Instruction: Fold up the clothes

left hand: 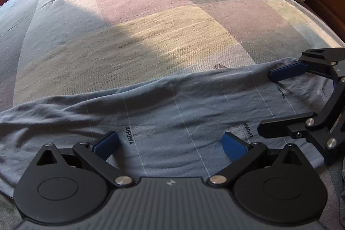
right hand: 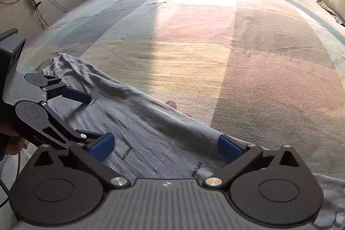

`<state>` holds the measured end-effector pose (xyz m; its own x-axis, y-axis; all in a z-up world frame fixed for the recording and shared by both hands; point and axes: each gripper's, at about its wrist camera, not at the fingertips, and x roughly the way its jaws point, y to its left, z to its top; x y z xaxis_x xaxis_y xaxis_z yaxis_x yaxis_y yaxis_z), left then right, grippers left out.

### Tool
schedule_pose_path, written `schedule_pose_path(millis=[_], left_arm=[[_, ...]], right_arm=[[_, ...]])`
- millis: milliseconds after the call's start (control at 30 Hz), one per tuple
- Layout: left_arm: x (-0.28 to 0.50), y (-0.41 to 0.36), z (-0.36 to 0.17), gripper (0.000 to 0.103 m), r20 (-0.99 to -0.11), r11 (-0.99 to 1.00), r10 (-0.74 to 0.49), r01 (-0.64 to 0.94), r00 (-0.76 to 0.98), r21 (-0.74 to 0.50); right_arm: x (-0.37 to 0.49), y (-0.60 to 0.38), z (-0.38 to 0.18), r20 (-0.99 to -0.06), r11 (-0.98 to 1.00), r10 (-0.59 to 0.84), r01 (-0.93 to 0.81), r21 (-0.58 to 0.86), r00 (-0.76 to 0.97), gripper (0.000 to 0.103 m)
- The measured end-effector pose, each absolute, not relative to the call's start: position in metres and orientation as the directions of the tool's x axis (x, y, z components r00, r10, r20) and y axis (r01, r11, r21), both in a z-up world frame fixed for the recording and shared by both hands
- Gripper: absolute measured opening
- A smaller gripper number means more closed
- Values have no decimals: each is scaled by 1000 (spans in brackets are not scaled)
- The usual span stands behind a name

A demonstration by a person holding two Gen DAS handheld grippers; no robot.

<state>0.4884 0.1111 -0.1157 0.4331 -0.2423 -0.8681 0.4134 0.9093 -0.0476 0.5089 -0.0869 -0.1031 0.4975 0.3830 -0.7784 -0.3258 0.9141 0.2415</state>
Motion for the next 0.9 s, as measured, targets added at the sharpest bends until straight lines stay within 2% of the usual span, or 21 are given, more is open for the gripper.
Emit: schedule_pose_path(millis=[67, 167, 333, 433, 567, 733, 800, 867, 900], left_arm=[[487, 114, -115, 102, -865, 902, -258, 428, 430, -56], [488, 115, -115, 102, -867, 902, -260, 427, 426, -61], [488, 109, -117, 102, -869, 910, -237, 413, 435, -41], [487, 109, -117, 102, -865, 915, -229, 402, 446, -35], [487, 109, -117, 102, -865, 918, -224, 395, 449, -32], [488, 107, -117, 102, -868, 921, -214, 389, 447, -27], [489, 107, -117, 102, -870, 920, -213, 390, 446, -25], [490, 107, -116, 102, -871, 920, -213, 392, 442, -26], [489, 107, -116, 102, -870, 919, -214, 393, 443, -26]], right_arm=[[512, -83, -108, -788, 889, 431, -356, 288, 441, 103], [503, -92, -92, -752, 853, 497, -404, 332, 432, 103], [493, -146, -75, -772, 918, 378, -318, 238, 511, 103], [491, -175, -98, -849, 945, 317, -213, 247, 423, 103], [459, -164, -99, -873, 918, 313, -354, 178, 373, 103], [468, -178, -85, -829, 928, 334, -313, 205, 448, 103], [482, -183, -80, -814, 935, 302, -320, 153, 495, 103], [494, -186, -78, -812, 936, 228, -352, 30, 537, 101], [499, -191, -78, -815, 931, 202, -365, -14, 543, 96]])
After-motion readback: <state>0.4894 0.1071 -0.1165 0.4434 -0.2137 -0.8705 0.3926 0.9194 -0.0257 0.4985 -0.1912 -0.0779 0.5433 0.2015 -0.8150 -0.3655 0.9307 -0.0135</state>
